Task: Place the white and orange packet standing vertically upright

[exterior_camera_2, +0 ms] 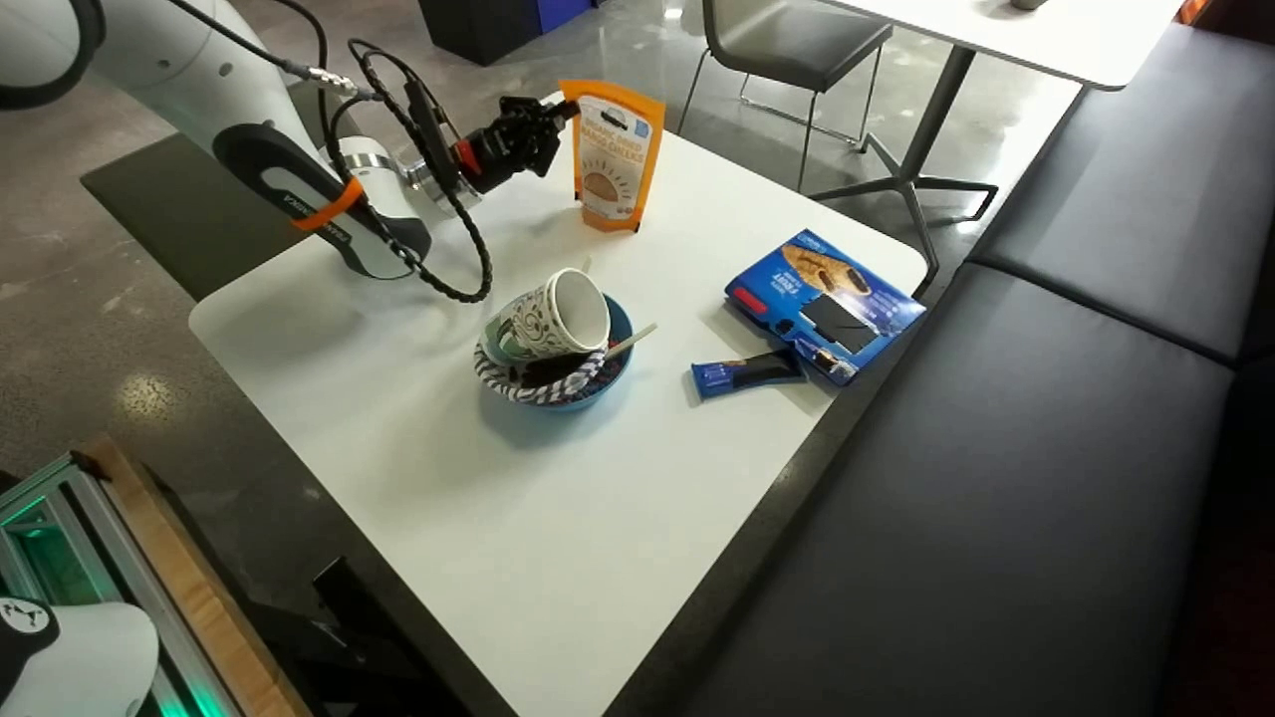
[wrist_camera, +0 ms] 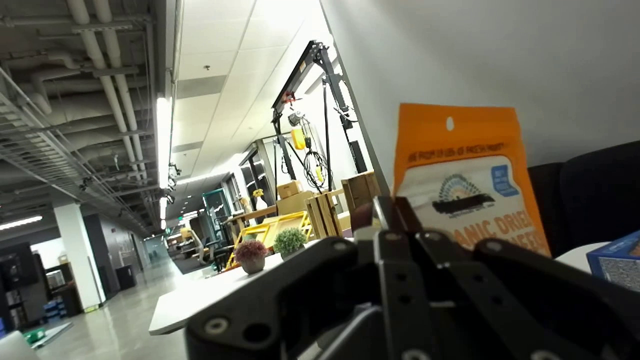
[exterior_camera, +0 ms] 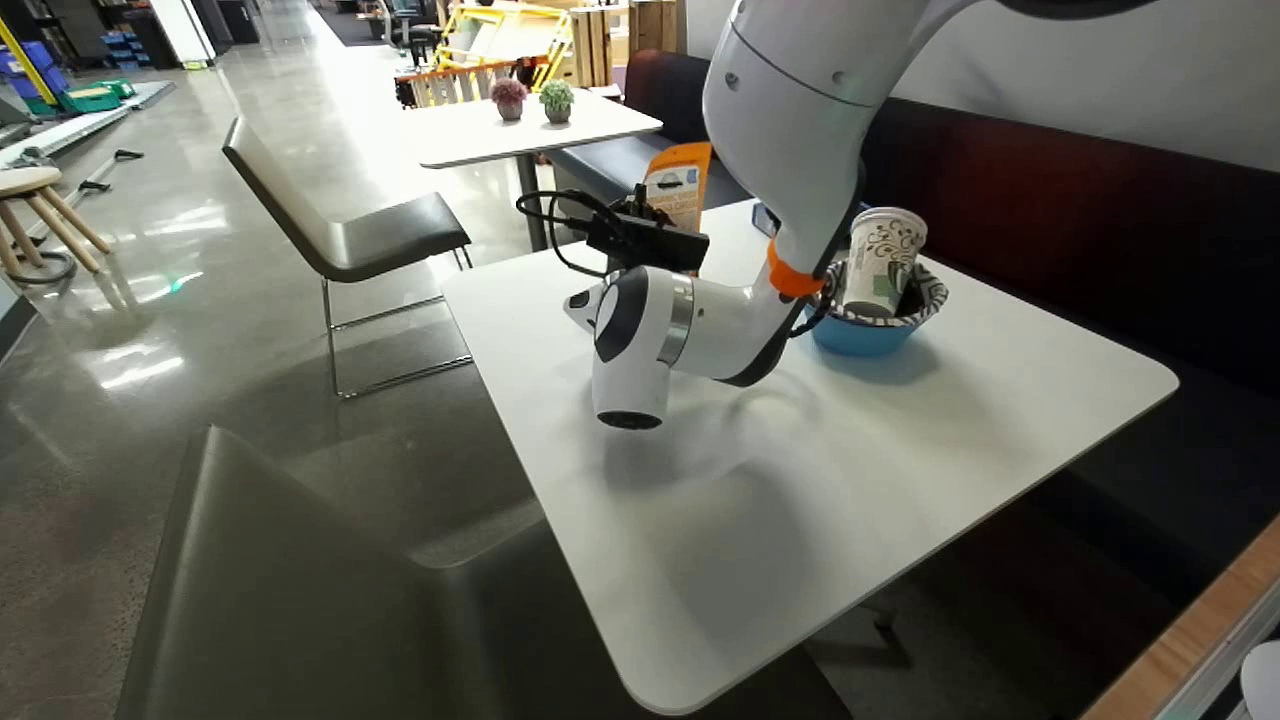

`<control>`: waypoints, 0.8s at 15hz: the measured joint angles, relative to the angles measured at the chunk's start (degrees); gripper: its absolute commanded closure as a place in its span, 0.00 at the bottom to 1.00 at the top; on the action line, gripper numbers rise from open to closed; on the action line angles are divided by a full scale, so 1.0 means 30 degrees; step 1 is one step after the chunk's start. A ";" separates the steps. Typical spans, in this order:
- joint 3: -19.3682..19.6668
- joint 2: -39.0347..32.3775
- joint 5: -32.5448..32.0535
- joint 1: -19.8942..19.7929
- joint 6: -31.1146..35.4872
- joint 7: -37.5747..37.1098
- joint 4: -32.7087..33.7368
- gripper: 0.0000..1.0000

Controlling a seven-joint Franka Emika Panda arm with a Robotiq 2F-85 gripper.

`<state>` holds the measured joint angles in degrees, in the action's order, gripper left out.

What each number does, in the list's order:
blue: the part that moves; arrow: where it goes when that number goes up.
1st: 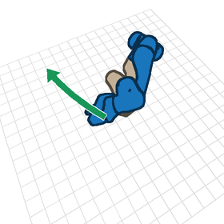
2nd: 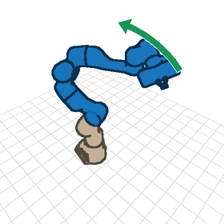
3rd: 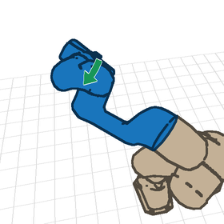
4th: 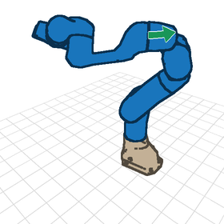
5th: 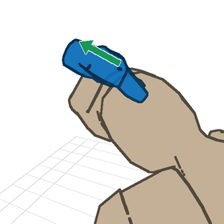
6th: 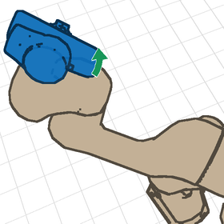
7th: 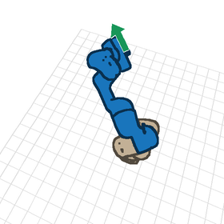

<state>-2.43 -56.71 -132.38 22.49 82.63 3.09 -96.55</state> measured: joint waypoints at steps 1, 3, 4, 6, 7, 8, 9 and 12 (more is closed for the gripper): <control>-0.0004 0.0075 0.0016 0.0000 -0.0294 0.0009 -0.0074 1.00; -0.0014 0.0243 0.0026 0.0001 -0.0901 0.0026 -0.0287 1.00; -0.0026 0.0343 0.0026 0.0001 -0.1120 0.0027 -0.0437 1.00; -0.0043 0.0499 0.0024 0.0021 -0.1251 0.0052 -0.0703 1.00; -0.0048 0.0559 0.0023 0.0030 -0.1256 0.0085 -0.0834 1.00; -0.0049 0.0584 0.0008 0.0034 -0.1265 0.0162 -0.0943 1.00; -0.0045 0.0584 0.0002 0.0035 -0.1300 0.0307 -0.1018 1.00; 0.0060 0.0599 -0.0059 0.0047 -0.1544 0.1083 -0.1236 1.00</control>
<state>-2.25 -54.91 -132.56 22.63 78.00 6.34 -100.26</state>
